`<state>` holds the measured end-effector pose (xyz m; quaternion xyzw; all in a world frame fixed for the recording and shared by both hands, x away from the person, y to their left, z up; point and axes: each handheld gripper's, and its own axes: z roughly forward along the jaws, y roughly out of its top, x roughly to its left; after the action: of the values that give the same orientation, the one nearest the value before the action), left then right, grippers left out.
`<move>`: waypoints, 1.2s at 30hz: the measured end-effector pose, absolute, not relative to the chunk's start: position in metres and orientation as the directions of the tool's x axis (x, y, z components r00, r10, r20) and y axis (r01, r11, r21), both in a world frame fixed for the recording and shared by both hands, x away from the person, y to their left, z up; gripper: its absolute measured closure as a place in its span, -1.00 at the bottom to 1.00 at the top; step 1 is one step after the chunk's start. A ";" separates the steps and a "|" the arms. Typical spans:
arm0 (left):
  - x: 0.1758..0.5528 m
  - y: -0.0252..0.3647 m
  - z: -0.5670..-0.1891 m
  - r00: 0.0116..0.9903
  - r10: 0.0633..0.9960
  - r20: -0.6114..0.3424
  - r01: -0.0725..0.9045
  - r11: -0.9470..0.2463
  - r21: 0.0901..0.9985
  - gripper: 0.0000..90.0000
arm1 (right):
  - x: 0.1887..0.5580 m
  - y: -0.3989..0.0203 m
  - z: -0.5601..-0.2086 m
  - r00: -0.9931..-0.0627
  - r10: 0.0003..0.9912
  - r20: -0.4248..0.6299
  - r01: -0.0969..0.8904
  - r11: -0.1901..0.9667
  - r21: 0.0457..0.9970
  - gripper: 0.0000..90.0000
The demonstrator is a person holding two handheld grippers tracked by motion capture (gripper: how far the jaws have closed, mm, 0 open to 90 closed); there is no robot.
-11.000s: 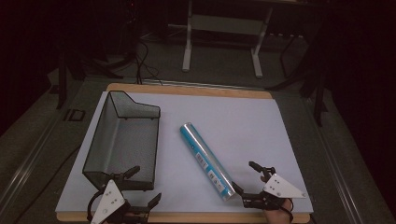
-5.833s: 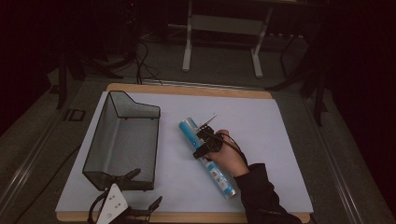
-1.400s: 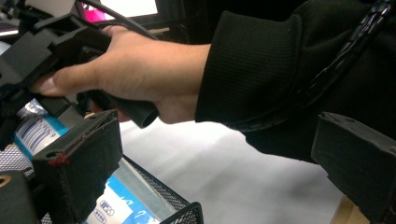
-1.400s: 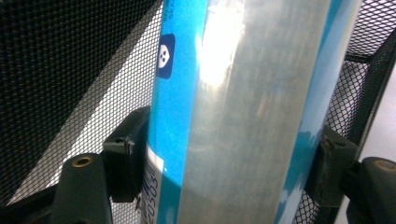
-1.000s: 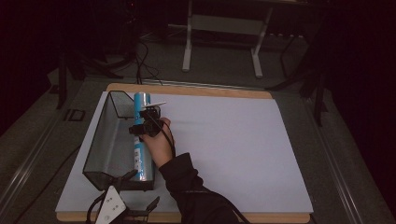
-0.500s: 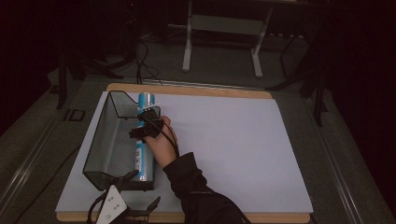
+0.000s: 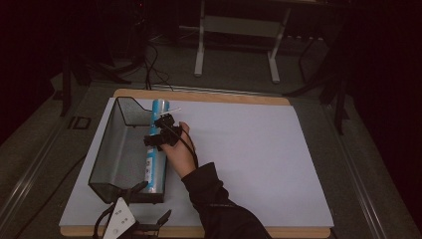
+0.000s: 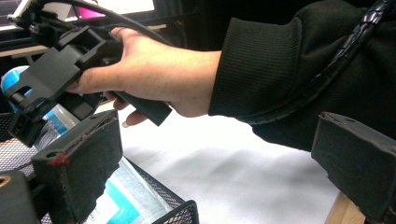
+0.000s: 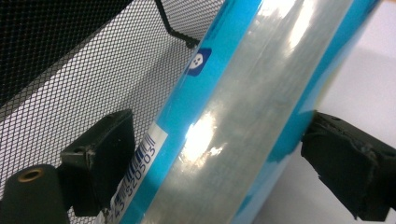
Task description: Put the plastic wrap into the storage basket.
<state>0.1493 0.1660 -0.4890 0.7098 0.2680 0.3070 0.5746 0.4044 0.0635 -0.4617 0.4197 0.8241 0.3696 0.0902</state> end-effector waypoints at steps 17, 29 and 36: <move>0.149 0.163 -0.489 0.670 0.731 0.128 0.032 -0.201 0.979 -0.95 | 0.396 -0.001 -0.415 -0.675 0.725 0.135 0.524 0.342 0.780 -0.77; 0.149 0.159 -0.489 0.674 0.727 0.131 0.033 -0.207 0.978 -0.95 | 0.377 -0.046 -0.412 -0.706 0.698 0.119 0.468 0.333 0.818 -0.77; 0.149 0.160 -0.489 0.673 0.729 0.126 0.034 -0.201 0.979 -0.95 | 0.357 -0.075 -0.418 -0.728 0.682 0.067 0.401 0.344 0.849 -0.77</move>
<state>0.1489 0.1600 -0.4887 0.7131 0.2673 0.3032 0.5728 0.3573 -0.0746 -0.4180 0.3359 0.8058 0.4636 0.1515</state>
